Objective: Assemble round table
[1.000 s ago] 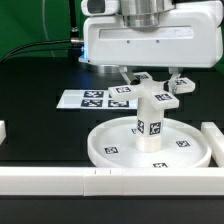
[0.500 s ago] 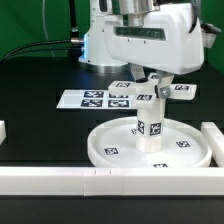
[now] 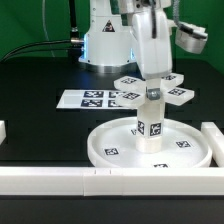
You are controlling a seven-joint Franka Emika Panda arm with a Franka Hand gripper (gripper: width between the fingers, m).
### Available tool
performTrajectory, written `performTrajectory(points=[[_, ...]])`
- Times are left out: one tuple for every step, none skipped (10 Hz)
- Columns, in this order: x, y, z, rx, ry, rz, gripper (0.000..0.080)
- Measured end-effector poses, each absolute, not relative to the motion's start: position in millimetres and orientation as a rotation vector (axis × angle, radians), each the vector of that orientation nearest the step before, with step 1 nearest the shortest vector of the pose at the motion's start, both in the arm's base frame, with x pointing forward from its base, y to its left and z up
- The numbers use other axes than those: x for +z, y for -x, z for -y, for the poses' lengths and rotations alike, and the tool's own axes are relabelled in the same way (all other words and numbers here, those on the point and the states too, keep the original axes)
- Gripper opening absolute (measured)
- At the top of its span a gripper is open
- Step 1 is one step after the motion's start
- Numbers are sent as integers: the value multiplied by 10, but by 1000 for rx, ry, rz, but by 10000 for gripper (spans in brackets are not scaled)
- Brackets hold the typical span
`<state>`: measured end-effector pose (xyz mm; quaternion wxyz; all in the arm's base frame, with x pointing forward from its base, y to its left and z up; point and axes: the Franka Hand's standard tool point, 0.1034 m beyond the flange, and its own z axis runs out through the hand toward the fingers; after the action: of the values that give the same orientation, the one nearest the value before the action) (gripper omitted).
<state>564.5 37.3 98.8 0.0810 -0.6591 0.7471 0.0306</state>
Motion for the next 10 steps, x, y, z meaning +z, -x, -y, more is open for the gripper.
performTrajectory(points=[[990, -5649, -371, 100, 1916, -2275, 448], [990, -5649, -367, 106, 1869, -2313, 448], [990, -5649, -370, 105, 1879, -2305, 448], [984, -5646, -376, 105, 1892, -2294, 527], [998, -5647, -376, 107, 1920, -2270, 625], [1050, -5654, -376, 114, 1940, -2240, 625], [1097, -5669, -388, 115, 1930, -2229, 645], [1165, -5686, -409, 107, 1929, -2217, 645], [1239, -5709, -426, 95, 1950, -2184, 649], [1204, -5698, -424, 93, 1996, -2146, 649]])
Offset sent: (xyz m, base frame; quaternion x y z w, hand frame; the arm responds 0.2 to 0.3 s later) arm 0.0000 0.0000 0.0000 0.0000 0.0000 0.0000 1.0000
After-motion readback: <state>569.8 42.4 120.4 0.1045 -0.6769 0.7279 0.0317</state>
